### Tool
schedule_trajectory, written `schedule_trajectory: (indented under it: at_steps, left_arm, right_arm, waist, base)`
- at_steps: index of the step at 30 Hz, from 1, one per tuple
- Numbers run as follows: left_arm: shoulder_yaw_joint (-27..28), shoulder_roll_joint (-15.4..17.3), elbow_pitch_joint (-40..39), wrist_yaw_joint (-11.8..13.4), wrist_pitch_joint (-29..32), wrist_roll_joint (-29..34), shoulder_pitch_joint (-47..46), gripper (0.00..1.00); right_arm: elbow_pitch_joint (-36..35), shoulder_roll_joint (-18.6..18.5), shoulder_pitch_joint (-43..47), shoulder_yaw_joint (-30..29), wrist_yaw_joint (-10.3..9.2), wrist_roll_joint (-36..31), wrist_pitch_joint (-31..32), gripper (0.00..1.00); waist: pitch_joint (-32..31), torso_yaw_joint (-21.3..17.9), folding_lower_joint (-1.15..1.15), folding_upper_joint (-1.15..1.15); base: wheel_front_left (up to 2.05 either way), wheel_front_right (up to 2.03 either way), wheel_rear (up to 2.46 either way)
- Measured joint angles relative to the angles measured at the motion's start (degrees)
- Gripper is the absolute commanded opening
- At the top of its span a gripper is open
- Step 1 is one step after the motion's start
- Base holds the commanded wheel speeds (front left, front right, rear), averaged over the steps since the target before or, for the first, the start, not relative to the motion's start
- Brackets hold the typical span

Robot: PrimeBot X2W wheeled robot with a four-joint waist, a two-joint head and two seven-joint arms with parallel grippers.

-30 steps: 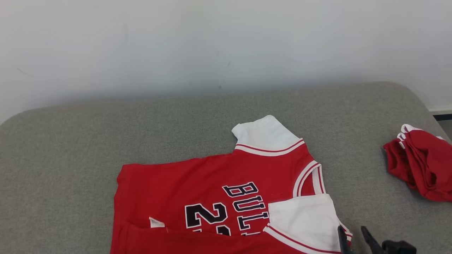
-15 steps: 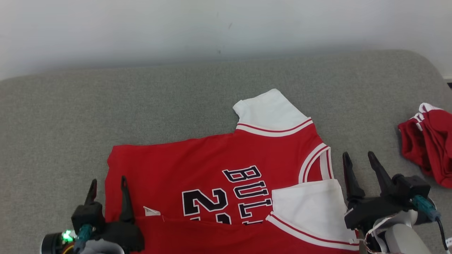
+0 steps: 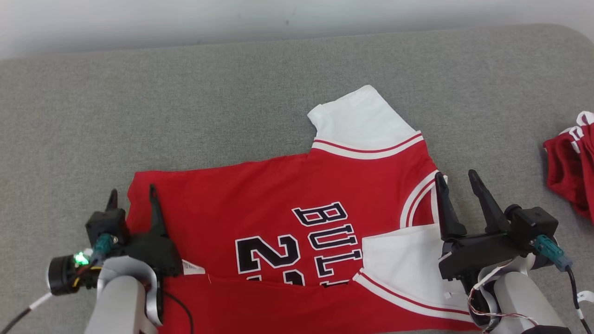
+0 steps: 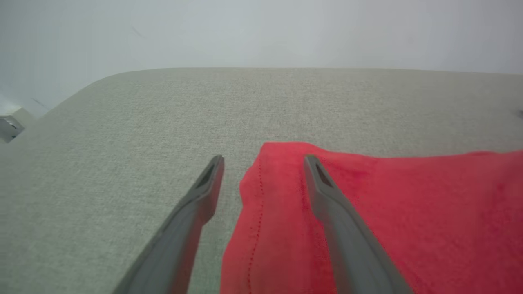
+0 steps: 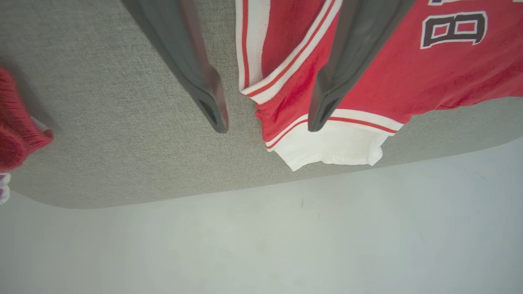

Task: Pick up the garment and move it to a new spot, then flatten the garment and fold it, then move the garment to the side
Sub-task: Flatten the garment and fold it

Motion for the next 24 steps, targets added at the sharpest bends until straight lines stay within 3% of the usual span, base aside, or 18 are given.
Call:
schedule_trajectory:
  at_steps: [13,21,22,23,24]
  left_arm:
    - [-2.18,1.75,13.44,-0.51,2.03,0.6,-8.79,1.0]
    - [-2.66,1.93,18.39,0.0,1.99,0.45,-12.38,1.0]
    - [-2.74,1.93,18.87,-0.15,1.93,0.32,-12.82,0.92]
    - [-2.86,1.93,19.35,-0.32,1.81,0.25,-13.26,0.6]
    - [-2.93,1.94,19.74,-0.42,1.68,0.13,-13.71,0.46]
  right_arm:
    - [0.16,-0.64,-1.05,0.62,0.0,0.11,0.0,1.0]
    - [1.48,-3.61,-5.73,3.9,0.0,2.26,0.0,1.0]
    - [1.9,-4.53,-6.73,5.03,0.0,2.45,-0.01,1.0]
    - [2.57,-5.54,-7.89,6.13,0.0,2.76,-0.01,1.0]
    - [3.43,-6.3,-9.28,6.94,0.0,3.57,-0.01,1.0]
  waist:
    - [0.63,-0.23,-0.01,0.0]
    - [1.59,-0.08,-0.02,0.0]
    - [1.71,0.0,-0.02,0.0]
    - [1.83,0.11,-0.01,0.0]
    - [1.97,0.25,-0.02,0.0]
  base:
    - [0.0,0.0,0.0]
    - [0.0,0.0,0.0]
    - [0.0,0.0,0.0]
    - [0.0,0.0,0.0]
    - [0.0,0.0,0.0]
